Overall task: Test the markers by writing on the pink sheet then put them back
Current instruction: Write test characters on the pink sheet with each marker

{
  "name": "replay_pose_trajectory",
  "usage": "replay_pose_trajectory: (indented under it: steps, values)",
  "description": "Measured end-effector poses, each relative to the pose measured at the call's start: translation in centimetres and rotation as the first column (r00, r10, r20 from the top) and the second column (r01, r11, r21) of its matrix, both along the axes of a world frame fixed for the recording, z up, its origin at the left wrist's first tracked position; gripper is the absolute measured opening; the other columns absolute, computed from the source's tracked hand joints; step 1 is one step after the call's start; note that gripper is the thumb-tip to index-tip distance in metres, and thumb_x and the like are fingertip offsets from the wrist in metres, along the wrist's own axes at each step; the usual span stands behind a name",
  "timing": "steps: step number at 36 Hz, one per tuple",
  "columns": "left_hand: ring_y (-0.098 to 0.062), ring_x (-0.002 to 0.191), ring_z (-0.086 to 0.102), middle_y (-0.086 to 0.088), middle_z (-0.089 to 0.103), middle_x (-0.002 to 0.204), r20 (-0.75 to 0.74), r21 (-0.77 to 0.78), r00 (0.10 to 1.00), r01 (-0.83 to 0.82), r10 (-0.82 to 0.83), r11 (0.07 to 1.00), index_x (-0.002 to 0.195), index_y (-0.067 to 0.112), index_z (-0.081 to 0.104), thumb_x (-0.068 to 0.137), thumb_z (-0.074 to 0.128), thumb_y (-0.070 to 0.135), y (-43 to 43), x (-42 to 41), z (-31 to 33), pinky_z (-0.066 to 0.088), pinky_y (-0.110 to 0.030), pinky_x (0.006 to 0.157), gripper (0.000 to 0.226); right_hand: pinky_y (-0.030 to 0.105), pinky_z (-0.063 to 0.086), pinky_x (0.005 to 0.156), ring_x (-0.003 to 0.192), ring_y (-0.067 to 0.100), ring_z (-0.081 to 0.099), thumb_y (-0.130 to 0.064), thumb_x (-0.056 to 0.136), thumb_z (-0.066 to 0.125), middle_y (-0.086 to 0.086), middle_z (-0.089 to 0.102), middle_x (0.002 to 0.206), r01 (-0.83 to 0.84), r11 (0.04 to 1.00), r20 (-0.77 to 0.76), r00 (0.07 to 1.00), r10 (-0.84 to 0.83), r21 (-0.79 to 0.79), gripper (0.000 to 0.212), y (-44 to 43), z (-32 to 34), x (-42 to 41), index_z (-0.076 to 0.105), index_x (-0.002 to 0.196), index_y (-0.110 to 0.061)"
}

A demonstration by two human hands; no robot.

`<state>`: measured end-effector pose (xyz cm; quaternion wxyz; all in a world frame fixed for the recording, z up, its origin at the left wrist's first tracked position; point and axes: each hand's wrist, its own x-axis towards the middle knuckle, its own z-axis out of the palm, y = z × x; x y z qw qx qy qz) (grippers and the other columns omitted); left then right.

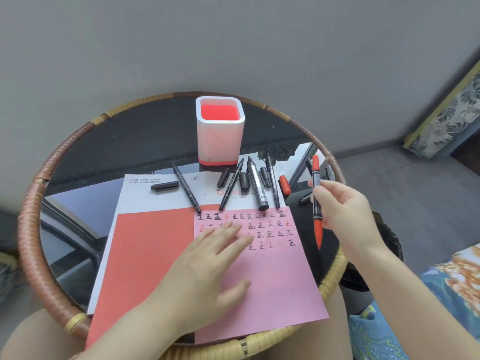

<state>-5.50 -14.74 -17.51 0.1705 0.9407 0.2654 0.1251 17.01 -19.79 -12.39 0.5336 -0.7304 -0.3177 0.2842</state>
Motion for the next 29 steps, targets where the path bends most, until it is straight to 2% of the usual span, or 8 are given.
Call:
replay_pose_trajectory:
  steps: [3, 6, 9, 12, 15, 18, 24, 29]
  values:
    - [0.003, 0.138, 0.011, 0.01, 0.031, 0.146, 0.009, -0.031, 1.0, -0.011, 0.012, 0.999, 0.141, 0.028, 0.035, 0.076, 0.049, 0.057, 0.8, -2.3, 0.0, 0.002, -0.021, 0.111, 0.072, 0.015, 0.044, 0.046, 0.047, -0.003, 0.051, -0.019, 0.092, 0.049, -0.015, 0.057, 0.051, 0.039, 0.999, -0.059, 0.998, -0.037, 0.035, 0.01, -0.4, -0.6, -0.7, 0.057, 0.087, -0.021]
    - [0.004, 0.139, 0.005, 0.012, 0.027, 0.148, -0.035, -0.019, 0.999, -0.026, 0.025, 0.999, 0.143, 0.027, 0.031, 0.075, 0.048, 0.064, 1.2, -3.8, -0.3, -0.001, -0.022, 0.111, 0.08, 0.015, 0.036, 0.041, 0.047, 0.007, 0.037, -0.015, 0.09, 0.05, 0.0, 0.043, 0.059, 0.119, 0.987, -0.187, 0.978, -0.097, 0.111, 0.024, -0.9, -1.1, -1.6, 0.044, 0.067, -0.016]
    - [-0.003, 0.138, 0.014, 0.009, 0.033, 0.146, -0.097, 0.023, 0.994, -0.049, 0.051, 0.999, 0.141, 0.024, 0.035, 0.074, 0.043, 0.07, 1.3, -3.9, -0.6, 0.006, -0.027, 0.109, 0.082, 0.017, 0.029, 0.038, 0.037, 0.006, 0.03, -0.01, 0.089, 0.05, 0.007, 0.031, 0.055, 0.166, 0.971, -0.282, 0.953, -0.112, 0.175, 0.029, -1.1, -1.1, -2.2, 0.037, 0.063, -0.011]
    - [-0.006, 0.135, 0.021, 0.006, 0.038, 0.145, -0.101, 0.047, 0.991, -0.078, 0.083, 0.996, 0.139, 0.022, 0.037, 0.074, 0.04, 0.072, 1.1, -3.4, -0.8, 0.012, -0.031, 0.105, 0.082, 0.016, 0.038, 0.037, 0.033, 0.004, 0.044, -0.012, 0.09, 0.049, 0.0, 0.047, 0.043, 0.157, 0.966, -0.297, 0.95, -0.092, 0.205, 0.026, -1.1, -0.7, -3.2, 0.042, 0.065, -0.008]
    - [-0.007, 0.133, 0.025, 0.006, 0.042, 0.143, -0.105, 0.07, 0.988, -0.103, 0.11, 0.992, 0.136, 0.021, 0.042, 0.074, 0.037, 0.074, 0.9, -3.0, -1.0, 0.016, -0.035, 0.104, 0.082, 0.018, 0.048, 0.043, 0.048, 0.013, 0.064, -0.017, 0.093, 0.044, 0.001, 0.067, 0.056, 0.093, 0.966, -0.315, 0.949, -0.014, 0.239, 0.024, -1.1, -0.4, -4.9, 0.061, 0.078, -0.007]
    - [-0.007, 0.13, 0.031, 0.002, 0.046, 0.14, -0.061, 0.041, 0.989, -0.134, 0.136, 0.99, 0.131, 0.019, 0.051, 0.071, 0.039, 0.075, 0.7, -3.1, -1.1, 0.018, -0.036, 0.104, 0.083, 0.021, 0.054, 0.053, 0.066, 0.018, 0.07, -0.025, 0.095, 0.04, 0.007, 0.073, 0.068, 0.032, 0.967, -0.331, 0.942, 0.056, 0.254, 0.03, -0.9, -0.3, -7.0, 0.065, 0.085, -0.011]
    - [-0.011, 0.123, 0.04, -0.004, 0.056, 0.131, 0.005, 0.012, 0.989, -0.146, 0.146, 0.989, 0.116, 0.02, 0.063, 0.067, 0.046, 0.069, 0.4, -3.3, -0.8, 0.02, -0.035, 0.105, 0.072, 0.021, 0.054, 0.055, 0.062, 0.013, 0.068, -0.02, 0.092, 0.048, 0.0, 0.068, 0.065, 0.059, 0.967, -0.422, 0.905, 0.054, 0.249, 0.018, 0.4, -1.6, -11.2, 0.062, 0.089, -0.009]
    - [-0.014, 0.122, 0.049, -0.004, 0.059, 0.127, 0.033, -0.022, 0.996, -0.081, 0.082, 0.996, 0.108, 0.026, 0.066, 0.073, 0.049, 0.058, 0.8, -4.5, -0.8, 0.021, -0.032, 0.107, 0.05, 0.017, 0.049, 0.054, 0.05, 0.009, 0.056, -0.022, 0.082, 0.063, -0.003, 0.058, 0.048, 0.076, 0.972, -0.304, 0.953, -0.005, 0.222, 0.014, 1.1, -3.4, -13.0, 0.057, 0.071, -0.015]
